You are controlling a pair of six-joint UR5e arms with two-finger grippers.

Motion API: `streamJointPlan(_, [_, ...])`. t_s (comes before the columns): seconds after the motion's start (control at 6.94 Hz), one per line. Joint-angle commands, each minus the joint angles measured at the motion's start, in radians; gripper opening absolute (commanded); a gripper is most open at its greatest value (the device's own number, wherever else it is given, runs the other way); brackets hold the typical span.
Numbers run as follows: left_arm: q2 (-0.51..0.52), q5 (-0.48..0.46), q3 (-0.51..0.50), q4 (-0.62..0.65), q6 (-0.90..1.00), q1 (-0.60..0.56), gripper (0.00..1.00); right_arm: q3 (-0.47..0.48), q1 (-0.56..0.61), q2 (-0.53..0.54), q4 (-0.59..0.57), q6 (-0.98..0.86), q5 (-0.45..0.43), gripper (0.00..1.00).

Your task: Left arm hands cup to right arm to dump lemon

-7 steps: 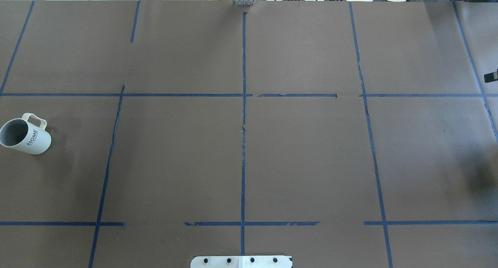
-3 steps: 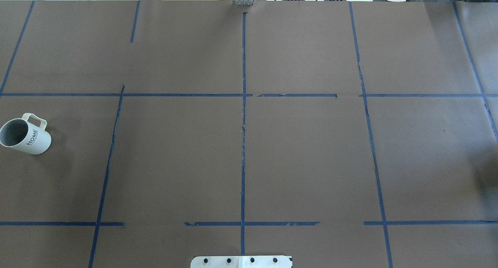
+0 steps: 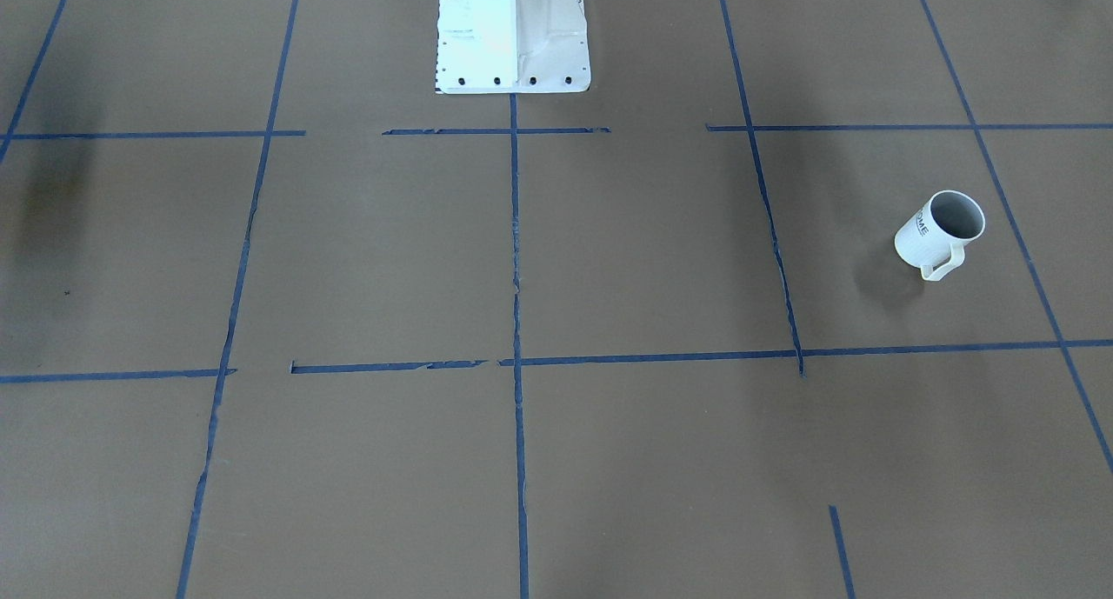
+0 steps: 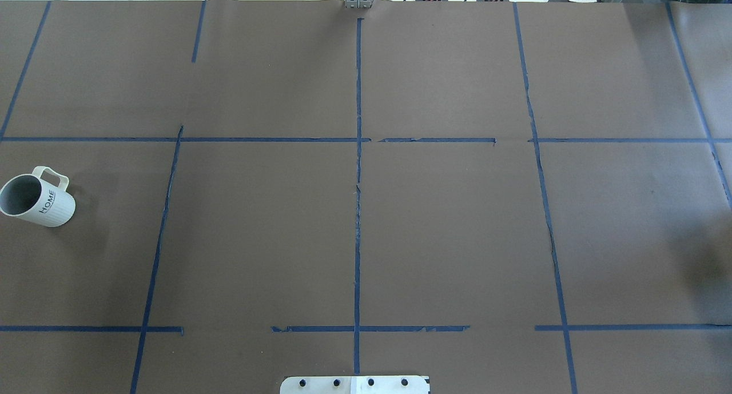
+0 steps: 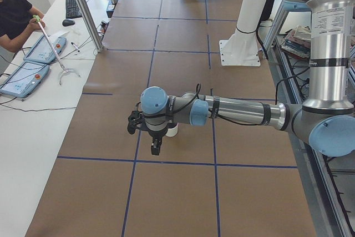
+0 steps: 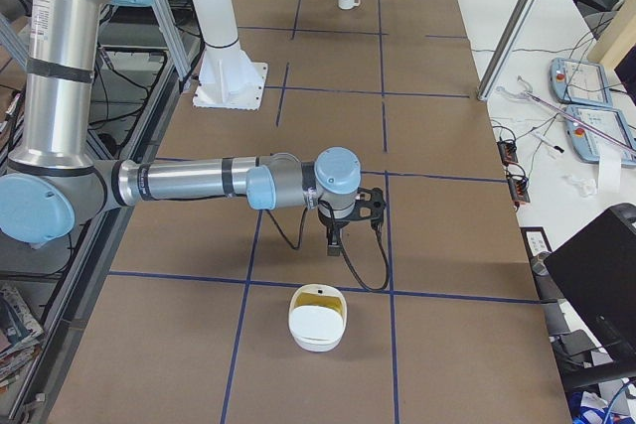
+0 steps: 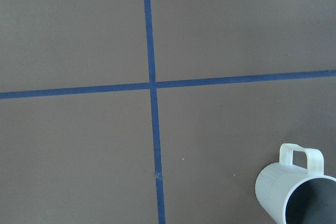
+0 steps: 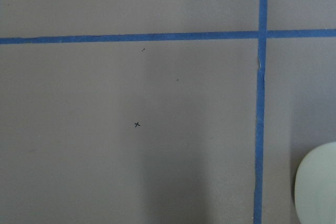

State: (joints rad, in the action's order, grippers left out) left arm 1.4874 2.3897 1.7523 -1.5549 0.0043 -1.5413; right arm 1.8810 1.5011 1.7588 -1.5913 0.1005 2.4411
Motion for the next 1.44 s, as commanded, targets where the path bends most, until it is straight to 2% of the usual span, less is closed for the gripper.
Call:
streamJointPlan(0.0, [-0.001, 0.003, -0.016, 0.021, 0.046, -0.029, 1.0, 0.035, 0.057, 0.069, -0.069, -0.129, -0.019, 1.0])
streamJointPlan(0.14, [-0.012, 0.022, -0.001, 0.062, 0.048, -0.028, 1.0, 0.036, 0.057, 0.097, -0.058, -0.128, -0.013, 1.0])
streamJointPlan(0.29, [-0.001, 0.061, 0.025, 0.188, 0.049, -0.031, 1.0, 0.026, 0.056, 0.094, -0.059, -0.127, -0.016, 1.0])
streamJointPlan(0.43, [-0.006, 0.054, 0.079, 0.206, 0.048, -0.033, 1.0, 0.02, 0.056, 0.094, -0.059, -0.114, -0.01, 1.0])
streamJointPlan(1.01, [-0.036, 0.051, 0.093, 0.193, 0.055, -0.036, 1.0, 0.012, 0.054, 0.047, -0.056, -0.117, -0.022, 1.0])
streamJointPlan(1.3, [-0.093, 0.049, 0.175, 0.194, 0.054, -0.036, 1.0, 0.053, 0.009, 0.018, -0.068, -0.116, -0.144, 1.0])
